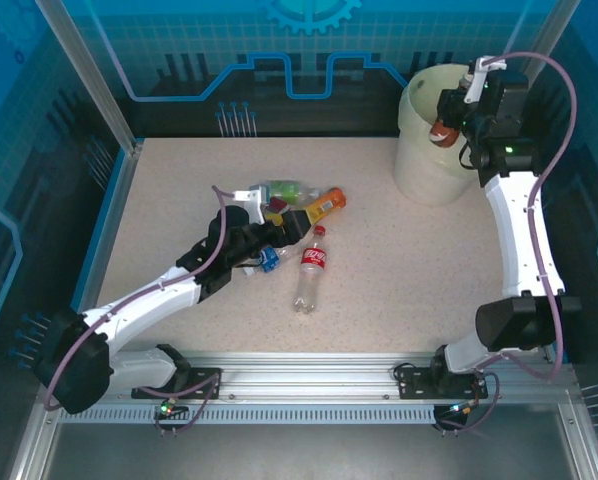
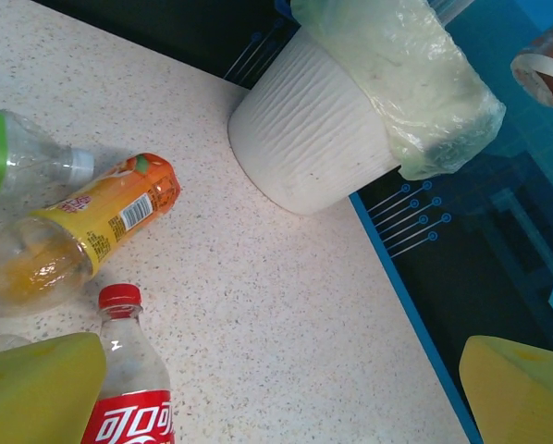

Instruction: Put the plastic bottles in the bin

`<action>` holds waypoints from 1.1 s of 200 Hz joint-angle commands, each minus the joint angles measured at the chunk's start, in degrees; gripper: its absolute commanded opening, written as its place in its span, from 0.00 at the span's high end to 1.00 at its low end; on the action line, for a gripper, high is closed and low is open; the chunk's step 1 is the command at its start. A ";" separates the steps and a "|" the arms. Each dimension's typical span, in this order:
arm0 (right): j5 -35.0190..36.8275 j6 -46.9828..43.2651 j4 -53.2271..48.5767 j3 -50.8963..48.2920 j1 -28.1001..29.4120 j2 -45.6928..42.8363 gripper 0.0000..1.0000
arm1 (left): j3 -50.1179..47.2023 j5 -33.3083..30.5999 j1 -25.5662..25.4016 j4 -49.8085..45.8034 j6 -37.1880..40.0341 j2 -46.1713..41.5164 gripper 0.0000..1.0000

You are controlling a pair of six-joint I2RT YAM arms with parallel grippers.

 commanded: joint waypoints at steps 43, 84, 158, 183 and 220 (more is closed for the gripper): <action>15.22 1.95 10.74 6.08 -1.66 10.17 0.61 | -2.60 -2.73 0.51 -1.51 -1.08 -2.89 0.01; 20.78 0.57 17.66 1.07 -1.57 11.66 0.61 | -3.78 -3.38 0.54 -1.85 -2.54 -3.13 0.01; 25.87 -3.14 12.59 8.41 -2.01 21.55 0.58 | -3.62 -3.91 0.60 -3.62 -3.38 -2.94 0.01; 24.95 -3.05 7.08 14.06 -2.01 24.91 0.43 | -3.71 -4.17 0.63 -4.10 -3.71 -2.75 0.01; 21.20 -2.01 -0.75 20.82 -1.60 27.10 0.22 | -3.43 -4.20 0.69 -4.57 -3.77 -2.32 0.01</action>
